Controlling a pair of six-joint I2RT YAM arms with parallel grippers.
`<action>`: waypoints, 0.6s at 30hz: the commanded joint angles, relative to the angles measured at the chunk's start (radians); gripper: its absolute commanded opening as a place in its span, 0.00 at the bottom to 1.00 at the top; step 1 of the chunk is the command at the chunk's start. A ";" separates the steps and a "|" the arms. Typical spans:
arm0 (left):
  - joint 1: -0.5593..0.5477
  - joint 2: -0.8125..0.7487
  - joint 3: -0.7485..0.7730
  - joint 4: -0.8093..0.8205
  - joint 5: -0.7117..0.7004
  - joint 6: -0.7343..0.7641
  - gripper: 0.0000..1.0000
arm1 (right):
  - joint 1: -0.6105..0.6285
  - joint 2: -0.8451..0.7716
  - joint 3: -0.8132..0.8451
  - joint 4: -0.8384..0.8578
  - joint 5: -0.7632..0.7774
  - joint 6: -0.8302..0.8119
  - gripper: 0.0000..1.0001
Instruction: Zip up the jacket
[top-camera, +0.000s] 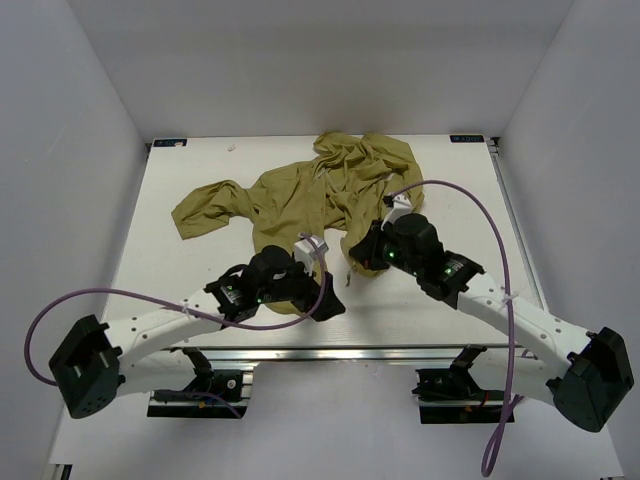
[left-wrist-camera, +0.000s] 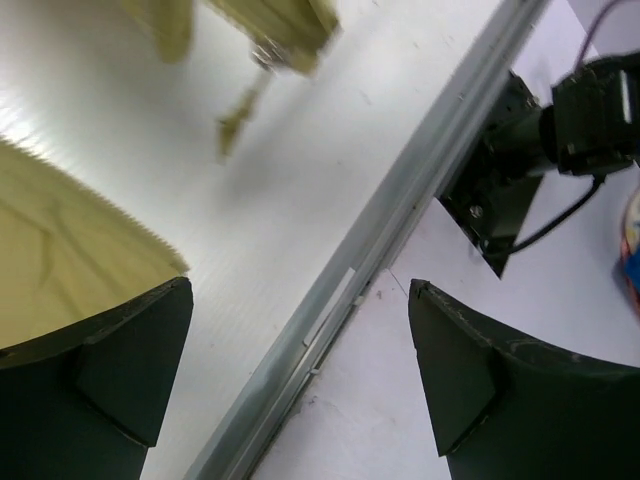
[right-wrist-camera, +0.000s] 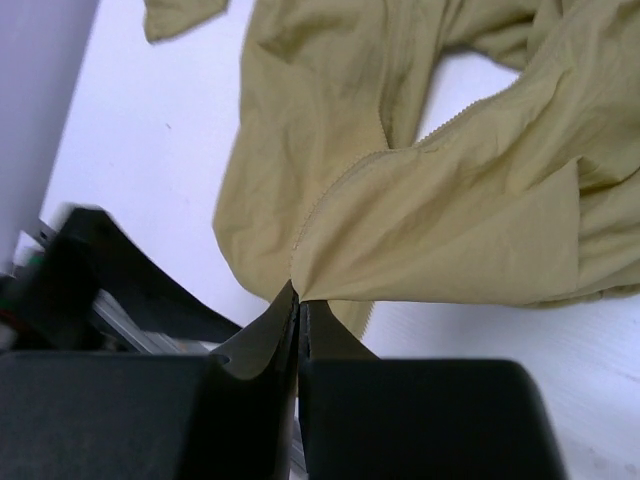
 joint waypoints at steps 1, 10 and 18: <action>0.002 -0.069 0.021 -0.078 -0.130 -0.021 0.98 | -0.001 -0.043 -0.057 0.028 -0.034 -0.013 0.00; 0.137 0.018 0.096 0.123 0.024 -0.084 0.98 | -0.001 -0.106 -0.117 0.046 -0.041 -0.015 0.00; 0.246 0.214 0.070 0.486 0.366 -0.309 0.86 | 0.000 -0.111 -0.129 0.077 -0.084 -0.016 0.00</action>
